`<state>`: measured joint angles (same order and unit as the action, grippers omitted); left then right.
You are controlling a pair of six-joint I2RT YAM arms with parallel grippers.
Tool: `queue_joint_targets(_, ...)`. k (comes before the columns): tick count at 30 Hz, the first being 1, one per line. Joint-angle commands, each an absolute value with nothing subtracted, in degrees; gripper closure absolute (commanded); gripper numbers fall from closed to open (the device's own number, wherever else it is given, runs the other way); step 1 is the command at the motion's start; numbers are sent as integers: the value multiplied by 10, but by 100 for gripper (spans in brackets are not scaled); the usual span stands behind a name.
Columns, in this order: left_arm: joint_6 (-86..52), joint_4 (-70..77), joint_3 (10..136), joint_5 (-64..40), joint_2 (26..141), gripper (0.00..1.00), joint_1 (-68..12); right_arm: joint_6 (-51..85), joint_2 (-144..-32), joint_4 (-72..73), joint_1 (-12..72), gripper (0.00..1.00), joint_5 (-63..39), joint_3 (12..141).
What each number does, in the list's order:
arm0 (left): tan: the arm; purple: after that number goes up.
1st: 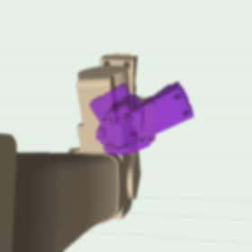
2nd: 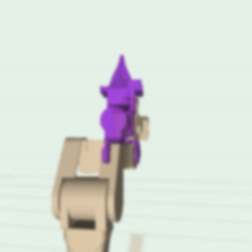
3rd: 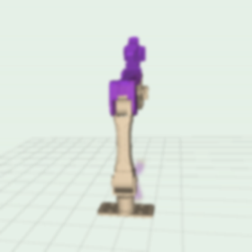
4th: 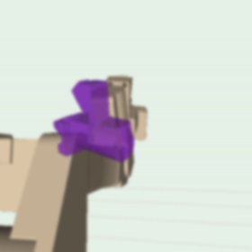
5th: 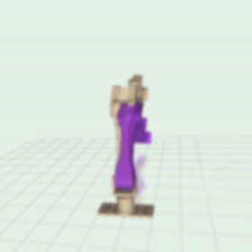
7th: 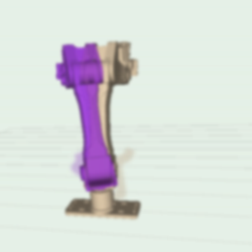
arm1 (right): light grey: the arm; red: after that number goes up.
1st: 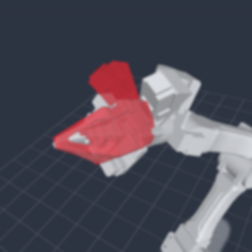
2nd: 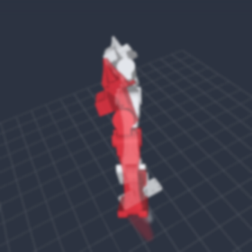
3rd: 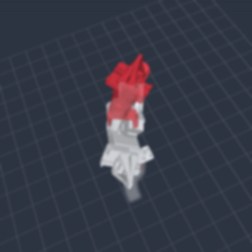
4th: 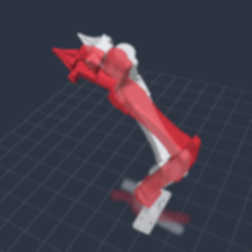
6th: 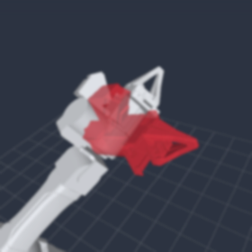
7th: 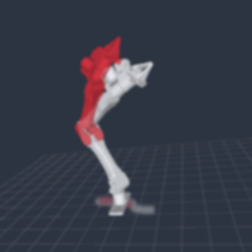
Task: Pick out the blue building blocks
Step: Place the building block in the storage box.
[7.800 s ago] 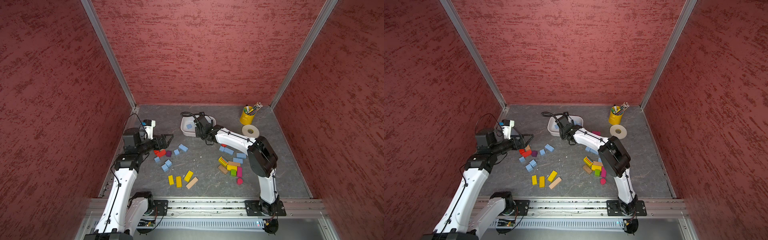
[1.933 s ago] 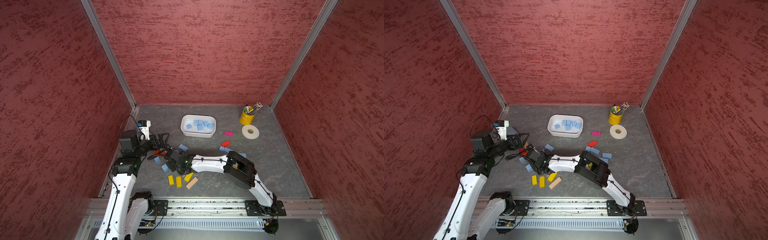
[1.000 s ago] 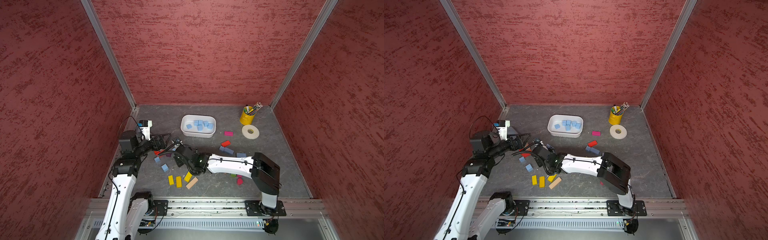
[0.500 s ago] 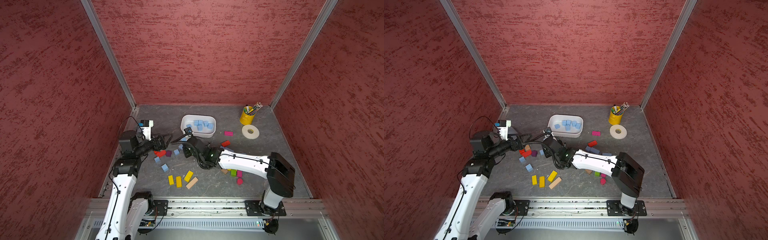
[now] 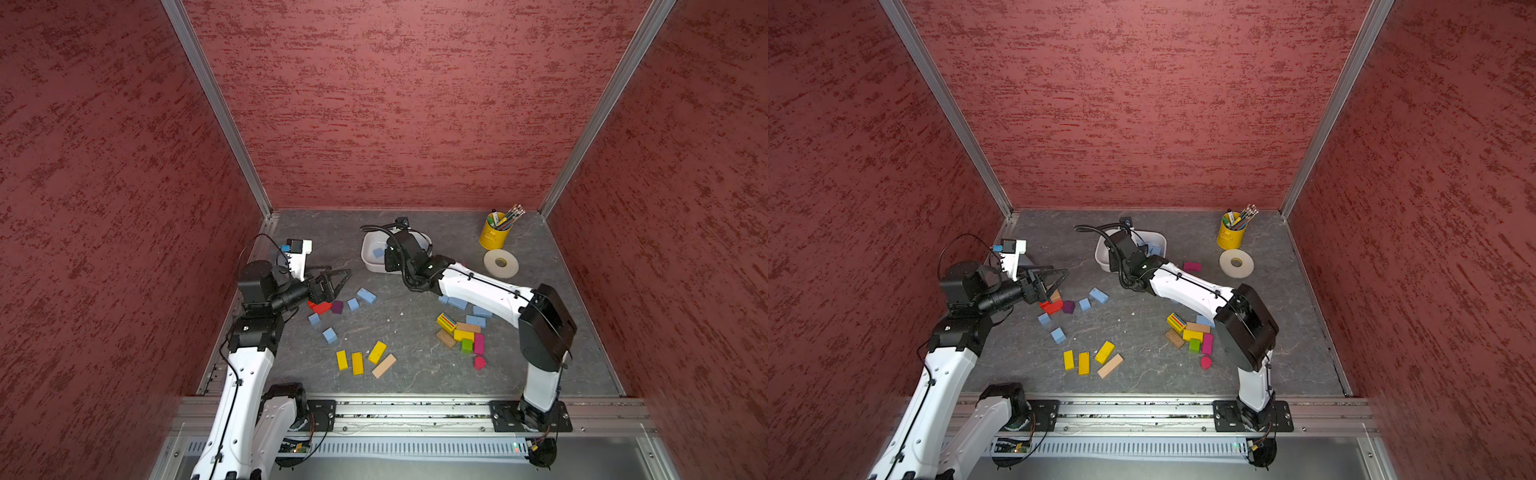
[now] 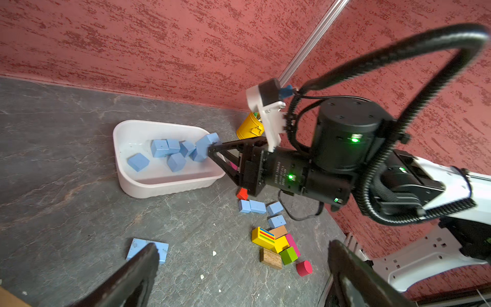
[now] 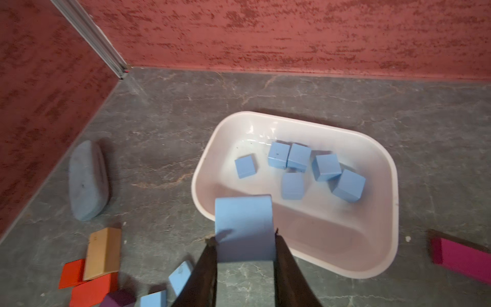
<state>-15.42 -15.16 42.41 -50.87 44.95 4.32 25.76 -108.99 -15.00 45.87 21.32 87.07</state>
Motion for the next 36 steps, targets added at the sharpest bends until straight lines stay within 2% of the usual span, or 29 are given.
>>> queue_joint_targets(1, -158, -130, 423, -530, 454, 0, 41, 276, -1119, -196, 437, 92, 198, 897)
queue_joint_targets(20, -157, -137, 425, -524, 457, 0, 39, 281, -1226, -246, 370, 89, 181, 966)
queue_joint_targets(30, -157, -140, 425, -520, 455, 0, 39, 286, -1263, -257, 357, 81, 177, 999)
queue_joint_targets(36, -156, -142, 425, -517, 455, 0, 39, 292, -1271, -258, 352, 68, 167, 999)
